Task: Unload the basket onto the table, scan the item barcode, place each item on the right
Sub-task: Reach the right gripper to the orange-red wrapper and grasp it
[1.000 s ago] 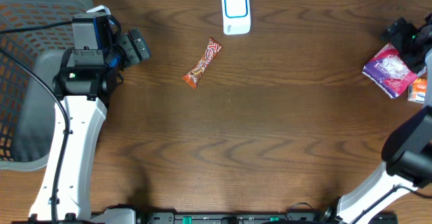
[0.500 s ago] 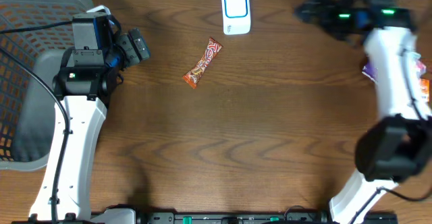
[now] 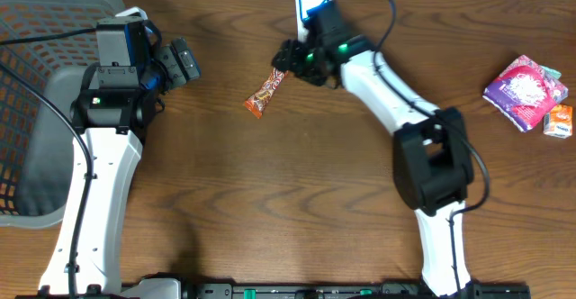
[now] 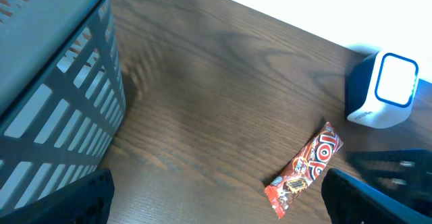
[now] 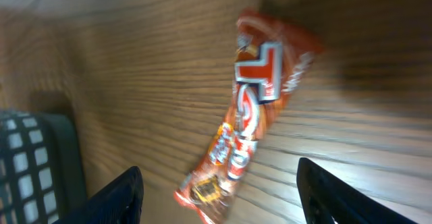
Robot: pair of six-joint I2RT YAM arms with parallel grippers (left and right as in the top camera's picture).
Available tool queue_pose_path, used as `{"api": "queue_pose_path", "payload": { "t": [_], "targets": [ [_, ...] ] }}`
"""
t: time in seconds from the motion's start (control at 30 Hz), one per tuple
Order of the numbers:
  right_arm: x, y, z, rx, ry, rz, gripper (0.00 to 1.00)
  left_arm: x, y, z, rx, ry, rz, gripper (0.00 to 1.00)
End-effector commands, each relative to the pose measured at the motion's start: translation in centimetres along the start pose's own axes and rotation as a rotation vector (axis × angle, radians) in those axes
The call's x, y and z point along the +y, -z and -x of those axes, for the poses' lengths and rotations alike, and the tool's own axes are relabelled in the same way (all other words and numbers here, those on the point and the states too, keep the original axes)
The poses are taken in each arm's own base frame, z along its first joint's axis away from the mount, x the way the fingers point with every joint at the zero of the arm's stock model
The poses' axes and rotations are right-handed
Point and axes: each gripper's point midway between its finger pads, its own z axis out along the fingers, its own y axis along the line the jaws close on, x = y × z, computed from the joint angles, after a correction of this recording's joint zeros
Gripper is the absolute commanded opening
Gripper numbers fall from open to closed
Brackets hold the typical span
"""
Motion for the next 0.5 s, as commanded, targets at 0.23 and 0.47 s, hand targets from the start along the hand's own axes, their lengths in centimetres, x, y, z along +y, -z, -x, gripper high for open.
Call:
{"api": "queue_pose_path", "payload": {
  "t": [0.23,0.47],
  "targets": [
    [-2.4,-4.6,-2.9,-0.123,-0.202,-0.231,0.65,0.0,0.1,0.4,-0.008,0.002,0.002,0.98],
    [-3.8,-8.0,-4.9,-0.085,-0.199,-0.246,0.52,0.0,0.1,0.4,-0.008,0.002,0.002,0.98]
  ]
}}
